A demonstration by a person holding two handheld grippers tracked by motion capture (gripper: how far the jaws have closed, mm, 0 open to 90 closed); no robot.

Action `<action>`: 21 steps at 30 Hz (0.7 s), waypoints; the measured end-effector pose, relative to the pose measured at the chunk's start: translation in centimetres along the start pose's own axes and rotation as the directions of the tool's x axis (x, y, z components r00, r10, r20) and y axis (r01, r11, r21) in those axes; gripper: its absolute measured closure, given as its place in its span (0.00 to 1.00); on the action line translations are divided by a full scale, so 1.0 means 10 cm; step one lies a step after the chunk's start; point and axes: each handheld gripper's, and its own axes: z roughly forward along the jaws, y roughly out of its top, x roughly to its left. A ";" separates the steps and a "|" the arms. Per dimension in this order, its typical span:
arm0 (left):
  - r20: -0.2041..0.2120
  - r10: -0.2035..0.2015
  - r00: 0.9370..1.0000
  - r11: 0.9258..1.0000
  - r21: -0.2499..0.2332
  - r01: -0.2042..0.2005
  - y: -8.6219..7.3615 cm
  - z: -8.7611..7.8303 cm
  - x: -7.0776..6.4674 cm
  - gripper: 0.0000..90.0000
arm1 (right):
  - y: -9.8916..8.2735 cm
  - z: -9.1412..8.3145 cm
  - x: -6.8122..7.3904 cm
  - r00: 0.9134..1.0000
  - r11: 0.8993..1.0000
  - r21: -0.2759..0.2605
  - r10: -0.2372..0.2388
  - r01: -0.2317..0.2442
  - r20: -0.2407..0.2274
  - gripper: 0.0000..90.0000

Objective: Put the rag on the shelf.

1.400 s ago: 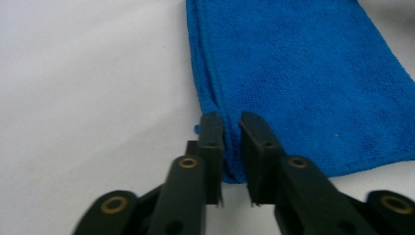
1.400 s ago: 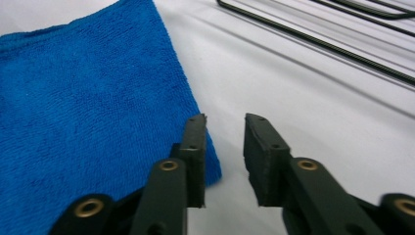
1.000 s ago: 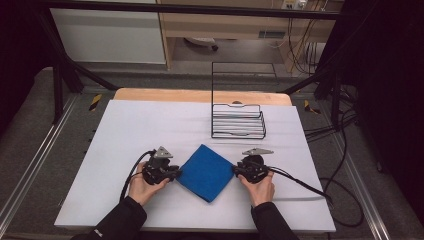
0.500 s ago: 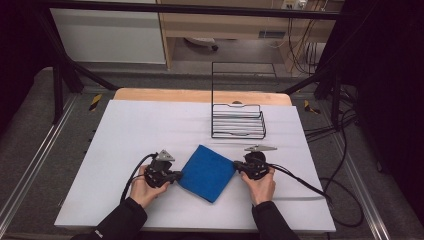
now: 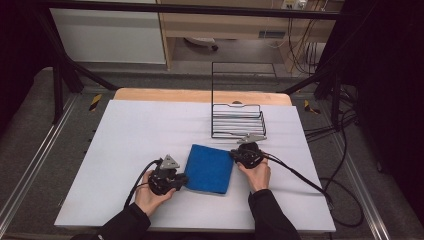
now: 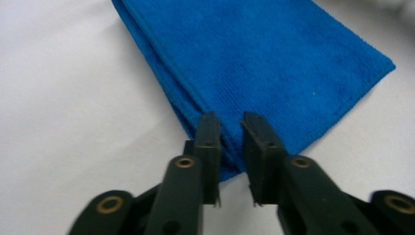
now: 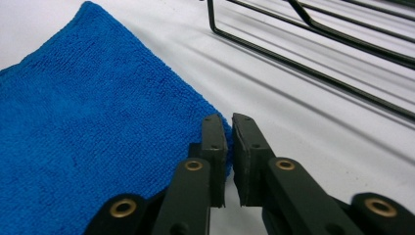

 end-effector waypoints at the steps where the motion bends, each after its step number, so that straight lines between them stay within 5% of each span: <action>1: -0.001 -0.004 1.000 1.000 -0.009 0.004 0.01 -0.02 0.02 0.75 | 0.00 -0.02 0.00 1.000 1.000 -0.012 0.000 0.000 0.005 0.88; 4: -0.006 -0.022 1.000 0.999 -0.042 0.022 0.07 -0.07 0.10 0.61 | 0.02 -0.14 0.01 1.000 0.999 -0.052 0.013 -0.014 -0.008 0.76; 9: -0.003 -0.043 0.999 0.997 -0.068 0.042 0.25 -0.08 0.29 0.41 | -0.04 -0.29 0.06 1.000 0.999 -0.042 -0.016 0.015 -0.021 0.58; 12: -0.050 -0.035 0.998 0.997 -0.072 0.031 0.37 -0.03 0.35 0.37 | -0.09 -0.32 0.08 0.996 0.997 -0.034 0.063 -0.066 -0.066 0.57; 21: -0.057 -0.022 0.998 0.999 -0.033 0.020 0.39 0.00 0.35 0.20 | -0.42 -0.54 0.48 0.986 0.996 0.061 0.072 -0.063 -0.149 0.56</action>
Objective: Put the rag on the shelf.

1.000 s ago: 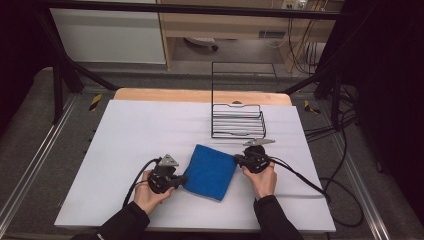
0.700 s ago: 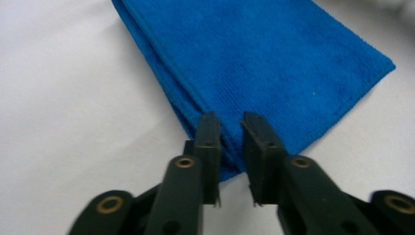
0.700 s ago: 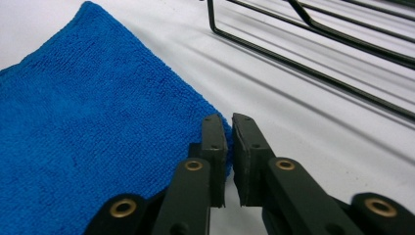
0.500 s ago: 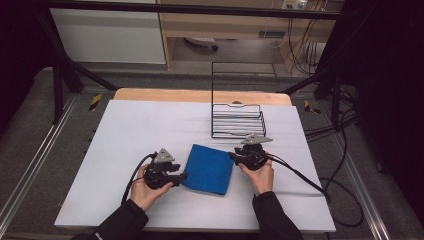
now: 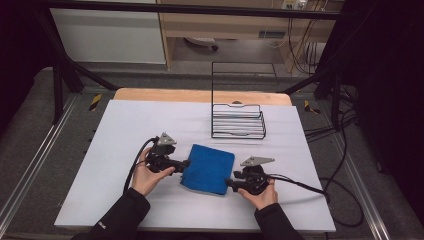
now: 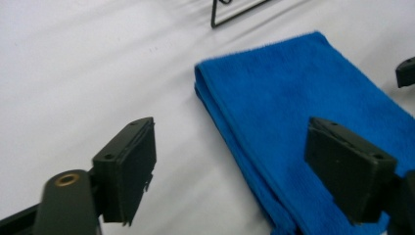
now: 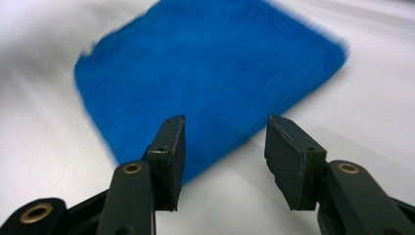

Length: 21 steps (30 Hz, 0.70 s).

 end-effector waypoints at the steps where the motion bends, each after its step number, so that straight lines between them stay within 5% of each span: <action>1: 0.004 0.004 1.000 1.000 -0.001 -0.004 -0.03 -0.01 -0.01 0.19 | -0.03 0.00 0.03 1.000 1.000 0.010 -0.003 0.003 -0.001 0.56; 10: 0.018 -0.021 1.000 0.999 -0.041 0.022 -0.21 -0.16 0.06 0.18 | -0.12 0.09 0.20 0.998 0.999 0.014 0.051 -0.050 -0.024 0.66; 16: 0.004 -0.032 0.999 0.997 -0.066 0.032 -0.22 -0.23 0.10 0.18 | -0.15 0.13 0.28 0.998 0.998 0.016 0.052 -0.053 0.029 0.88; 21: 0.005 -0.027 1.000 0.998 -0.056 0.027 -0.24 -0.22 0.08 0.18 | -0.13 0.11 0.27 0.996 0.996 0.028 0.086 -0.086 0.007 0.96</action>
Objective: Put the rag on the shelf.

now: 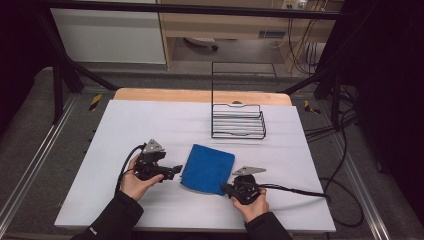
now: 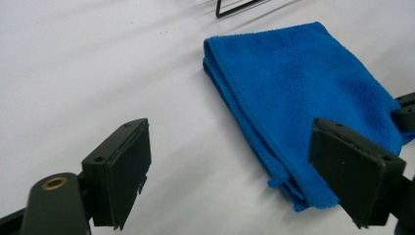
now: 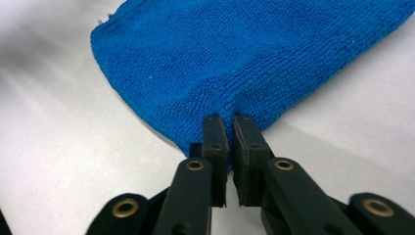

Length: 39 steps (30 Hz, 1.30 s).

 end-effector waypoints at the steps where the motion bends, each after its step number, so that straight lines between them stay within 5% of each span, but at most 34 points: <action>1: 0.002 -0.003 1.000 1.000 -0.004 0.003 0.00 0.00 0.00 0.18 | 0.01 -0.01 -0.01 1.000 1.000 -0.001 0.000 0.000 -0.003 0.97; 9: 0.021 -0.005 1.000 1.000 -0.009 0.005 0.00 -0.01 -0.05 0.18 | 0.01 -0.33 -0.19 1.000 1.000 0.010 0.002 -0.002 -0.007 0.96; 20: 0.044 -0.007 0.999 1.000 0.000 0.007 0.20 0.16 -0.16 0.19 | -0.12 -0.41 -0.25 0.997 0.994 0.086 -0.071 0.068 0.030 0.89; 24: 0.040 -0.011 0.999 1.000 0.014 0.010 0.31 0.33 -0.19 0.23 | -0.09 -0.44 -0.31 0.996 0.996 0.014 -0.088 0.088 0.004 0.71; 29: 0.017 -0.011 1.000 0.999 0.046 0.010 0.42 0.58 -0.17 0.32 | 0.05 -0.52 -0.43 0.993 0.987 -0.105 -0.121 0.122 0.015 0.47; 36: 0.025 -0.043 0.999 0.996 0.081 0.041 0.46 0.85 -0.10 0.58 | 0.18 -0.49 -0.64 0.989 0.978 -0.153 -0.140 0.145 0.040 0.33; 39: 0.037 -0.027 0.999 0.994 0.103 0.023 0.45 0.92 -0.10 0.63 | 0.27 -0.44 -0.73 0.991 0.978 -0.160 -0.126 0.131 0.042 0.32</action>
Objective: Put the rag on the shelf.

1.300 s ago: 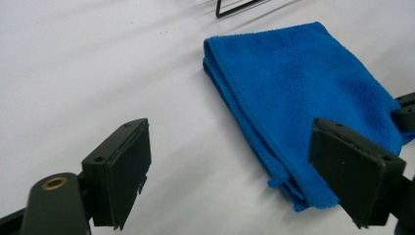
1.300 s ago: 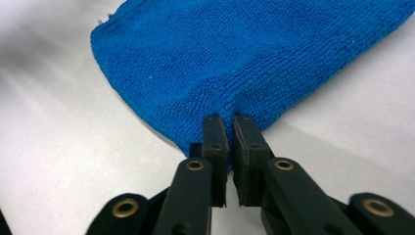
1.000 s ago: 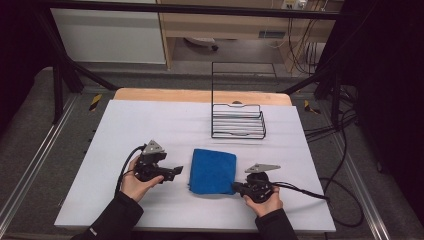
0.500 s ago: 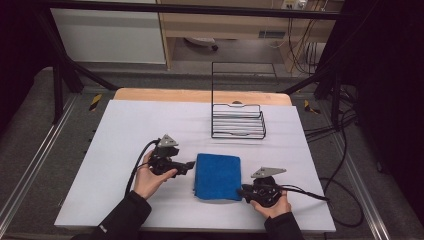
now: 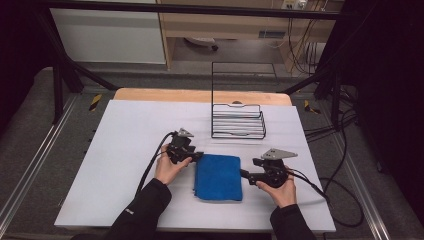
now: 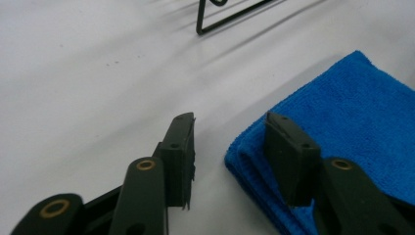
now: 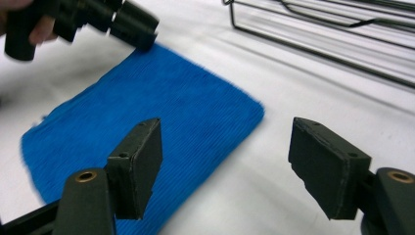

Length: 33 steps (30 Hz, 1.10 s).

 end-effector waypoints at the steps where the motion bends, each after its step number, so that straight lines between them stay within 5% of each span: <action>1: -0.004 0.014 1.000 1.000 0.003 -0.014 -0.01 0.02 -0.01 0.65 | 0.02 0.02 -0.02 1.000 1.000 -0.001 0.007 -0.007 -0.001 0.32; 14: 0.031 0.023 0.999 0.999 0.026 -0.024 -0.04 0.10 -0.02 0.82 | 0.13 0.53 -0.27 0.996 0.994 0.077 0.076 -0.080 0.046 0.51; 26: 0.043 0.005 0.999 0.999 0.051 -0.007 -0.04 0.09 -0.04 0.87 | 0.15 0.67 -0.24 0.996 0.988 0.132 0.081 -0.083 0.022 0.69; 33: 0.051 -0.015 0.999 0.999 0.053 0.012 -0.04 0.09 -0.05 0.93 | 0.19 0.69 -0.21 0.993 0.977 0.179 0.119 -0.116 -0.005 0.92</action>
